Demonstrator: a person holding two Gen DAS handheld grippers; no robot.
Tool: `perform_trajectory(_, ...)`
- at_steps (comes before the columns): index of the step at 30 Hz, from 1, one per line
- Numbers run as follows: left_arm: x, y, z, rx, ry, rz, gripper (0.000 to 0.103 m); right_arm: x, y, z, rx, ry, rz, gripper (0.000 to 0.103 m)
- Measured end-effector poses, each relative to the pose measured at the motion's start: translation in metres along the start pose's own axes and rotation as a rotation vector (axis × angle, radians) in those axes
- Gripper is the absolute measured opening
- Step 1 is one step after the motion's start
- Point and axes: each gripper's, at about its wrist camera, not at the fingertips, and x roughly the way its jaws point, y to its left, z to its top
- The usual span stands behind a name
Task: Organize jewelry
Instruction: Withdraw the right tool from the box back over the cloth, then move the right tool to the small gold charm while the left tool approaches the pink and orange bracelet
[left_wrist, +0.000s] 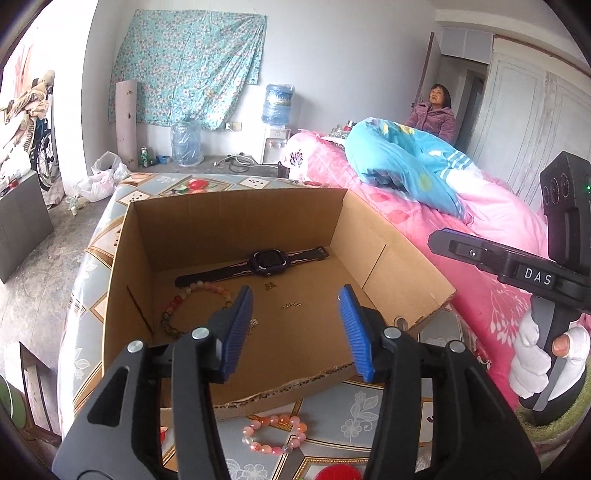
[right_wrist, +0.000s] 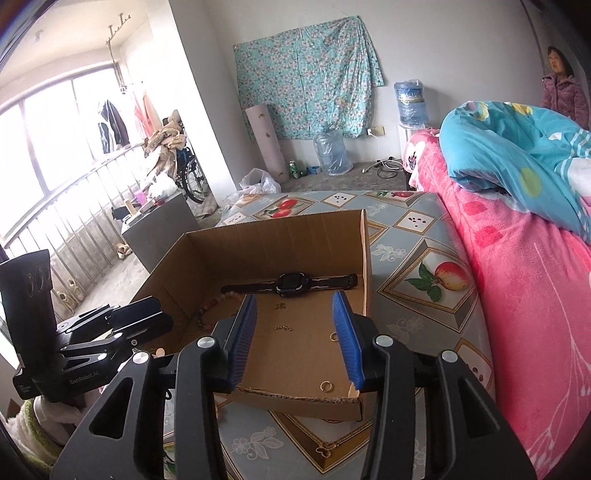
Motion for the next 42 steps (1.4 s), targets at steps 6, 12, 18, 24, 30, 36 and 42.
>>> perform_trajectory(6,-0.026,-0.007,-0.005,0.027,-0.045,0.027,0.065,-0.015,0.017,-0.011,-0.032,-0.01,-0.009,0.055)
perform_trajectory(12,-0.044,-0.005,-0.015,0.008,-0.056,0.044,0.073,-0.026,0.027,-0.026,-0.045,0.002,-0.026,0.058)
perform_trajectory(18,-0.049,0.002,-0.026,-0.014,-0.042,0.06,0.078,-0.031,0.03,-0.043,-0.046,0.035,-0.07,0.06)
perform_trajectory(24,-0.049,0.005,-0.042,-0.006,-0.02,0.097,0.078,-0.026,0.035,-0.066,-0.077,0.09,-0.117,0.062)
perform_trajectory(30,-0.041,0.004,-0.062,0.017,0.017,0.135,0.078,-0.012,0.036,-0.092,-0.066,0.168,-0.149,0.063)
perform_trajectory(36,-0.029,0.007,-0.083,0.016,0.071,0.151,0.078,0.001,0.038,-0.113,-0.065,0.225,-0.177,0.063)
perform_trajectory(42,-0.019,0.005,-0.096,0.033,0.109,0.162,0.078,0.013,0.035,-0.123,-0.056,0.269,-0.192,0.063)
